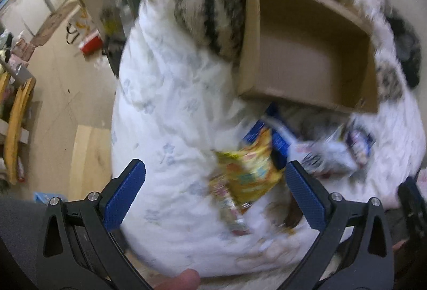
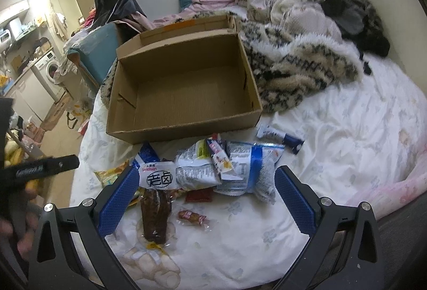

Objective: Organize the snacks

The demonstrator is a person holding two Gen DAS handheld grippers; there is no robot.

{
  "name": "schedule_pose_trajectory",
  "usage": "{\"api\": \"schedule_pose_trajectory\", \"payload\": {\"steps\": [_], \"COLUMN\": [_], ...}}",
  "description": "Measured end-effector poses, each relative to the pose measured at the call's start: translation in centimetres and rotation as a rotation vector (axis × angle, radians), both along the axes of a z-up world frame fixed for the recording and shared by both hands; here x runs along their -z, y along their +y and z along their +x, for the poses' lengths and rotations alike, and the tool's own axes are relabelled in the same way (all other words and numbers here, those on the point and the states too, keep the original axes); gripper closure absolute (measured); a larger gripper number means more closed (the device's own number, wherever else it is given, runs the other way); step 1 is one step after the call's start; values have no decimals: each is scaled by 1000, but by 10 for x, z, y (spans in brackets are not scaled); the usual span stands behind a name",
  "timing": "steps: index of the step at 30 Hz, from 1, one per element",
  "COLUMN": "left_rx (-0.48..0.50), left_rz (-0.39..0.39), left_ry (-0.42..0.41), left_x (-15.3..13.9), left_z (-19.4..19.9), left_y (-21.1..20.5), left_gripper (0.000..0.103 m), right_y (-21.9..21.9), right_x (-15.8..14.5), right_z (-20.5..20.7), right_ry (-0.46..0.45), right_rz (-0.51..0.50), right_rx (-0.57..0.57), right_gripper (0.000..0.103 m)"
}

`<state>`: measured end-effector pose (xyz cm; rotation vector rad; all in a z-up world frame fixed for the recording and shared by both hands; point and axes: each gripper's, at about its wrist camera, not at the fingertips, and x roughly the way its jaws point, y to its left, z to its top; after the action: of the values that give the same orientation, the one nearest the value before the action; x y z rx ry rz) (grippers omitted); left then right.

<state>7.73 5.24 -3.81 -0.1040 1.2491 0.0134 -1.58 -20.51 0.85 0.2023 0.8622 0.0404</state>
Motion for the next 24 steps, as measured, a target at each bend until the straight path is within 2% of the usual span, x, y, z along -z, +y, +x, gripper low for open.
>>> {"api": "schedule_pose_trajectory", "payload": {"steps": [1,4,8,11,13,17,18,21,24], "left_rx": [10,-29,-22,-23,-24,-26,-49,-68,-58], "left_rz": [-13,-64,-116,-130,-111,-91,-81,-66,-60], "left_ry": [45,106,212,259,285,335,333,321,300], "left_x": [9,31,65,82,91,106,106,99,79], "left_z": [1,-9,-23,-27,-29,-36,-37,-44,-53], "left_y": [2,5,-12,-24,-28,-26,-22,-16,-13], "left_gripper": [0,2,19,39,67,78,91,94,94], "right_y": [-2,-7,-9,-9,-8,-11,-12,-13,-12], "right_x": [1,6,12,15,17,18,18,18,19], "right_z": [1,4,7,10,10,11,11,12,12], "right_ry": [8,46,84,99,108,119,120,123,134], "right_rz": [12,44,73,65,61,59,62,68,73], "right_rx": [2,16,28,25,21,25,29,36,18], "right_gripper": [0,0,0,0,0,0,0,0,0]}}
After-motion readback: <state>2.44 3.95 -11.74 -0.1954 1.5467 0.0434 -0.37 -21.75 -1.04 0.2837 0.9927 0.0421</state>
